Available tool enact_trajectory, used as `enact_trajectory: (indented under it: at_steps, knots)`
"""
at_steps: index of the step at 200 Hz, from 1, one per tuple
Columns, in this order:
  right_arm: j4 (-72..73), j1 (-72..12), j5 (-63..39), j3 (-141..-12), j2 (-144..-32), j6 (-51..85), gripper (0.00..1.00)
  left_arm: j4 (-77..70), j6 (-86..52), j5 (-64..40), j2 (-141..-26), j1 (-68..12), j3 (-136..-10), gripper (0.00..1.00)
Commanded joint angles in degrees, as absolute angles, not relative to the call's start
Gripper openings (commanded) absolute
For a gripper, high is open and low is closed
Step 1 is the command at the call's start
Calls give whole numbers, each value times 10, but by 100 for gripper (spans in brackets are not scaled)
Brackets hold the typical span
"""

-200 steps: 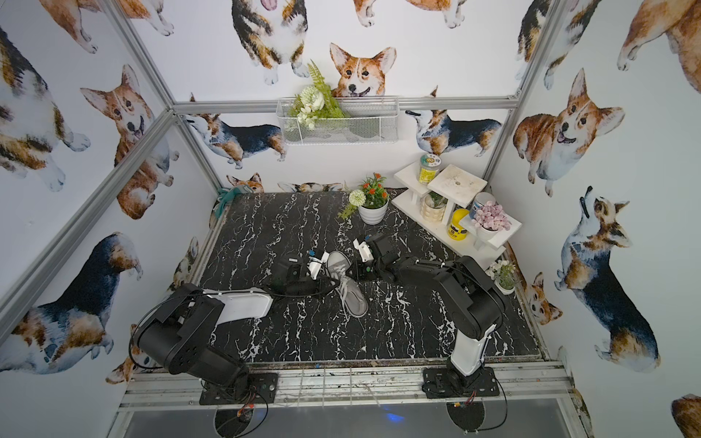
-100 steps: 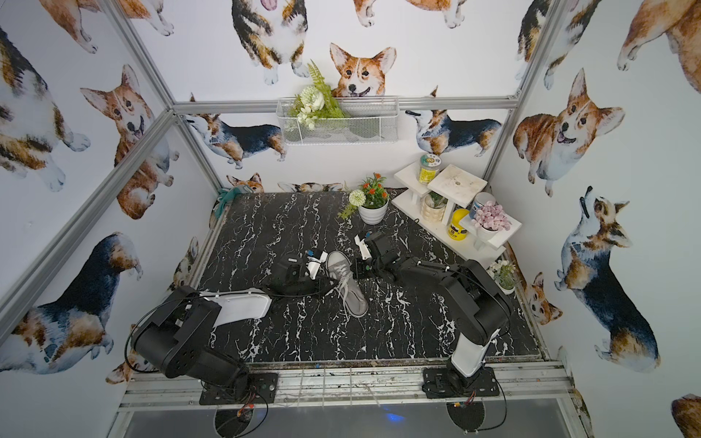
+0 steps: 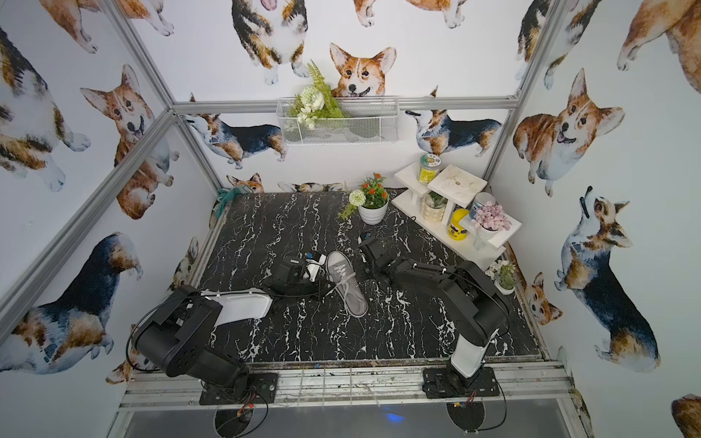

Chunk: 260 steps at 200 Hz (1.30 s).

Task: Tie the shoes
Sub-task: Tie the shoelace on the shoe.

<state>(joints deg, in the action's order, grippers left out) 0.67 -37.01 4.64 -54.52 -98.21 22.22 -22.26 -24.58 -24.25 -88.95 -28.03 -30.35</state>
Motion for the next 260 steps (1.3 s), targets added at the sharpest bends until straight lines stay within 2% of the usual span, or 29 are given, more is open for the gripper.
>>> enact_trajectory:
  at_steps: [1,42,76,88,113,139,180,206,226,260]
  knots:
    - [-8,-369,95,-551,-989,207,0,-215,-251,-238,-895,-280,-301,0]
    - [-8,-368,94,-553,-1000,200,0,-222,-252,-239,-897,-279,-298,0]
    - [30,-349,-15,-541,-984,203,0,-258,-268,-277,-892,-281,-299,0]
    - [29,-341,-42,-542,-973,200,11,-264,-272,-285,-891,-281,-300,0]
    - [17,-324,-80,-536,-934,187,40,-268,-274,-290,-892,-281,-302,0]
    - [15,-323,-88,-509,-871,158,51,-272,-273,-289,-894,-281,-301,0]
    - [69,-361,-173,-476,-849,103,49,-271,-283,-281,-896,-281,-299,0]
    - [90,-389,-182,-484,-878,73,42,-274,-296,-278,-901,-281,-296,0]
    - [104,-391,-185,-488,-899,71,41,-285,-310,-274,-901,-281,-291,0]
    - [113,-391,-182,-485,-906,74,41,-292,-318,-271,-896,-277,-291,18]
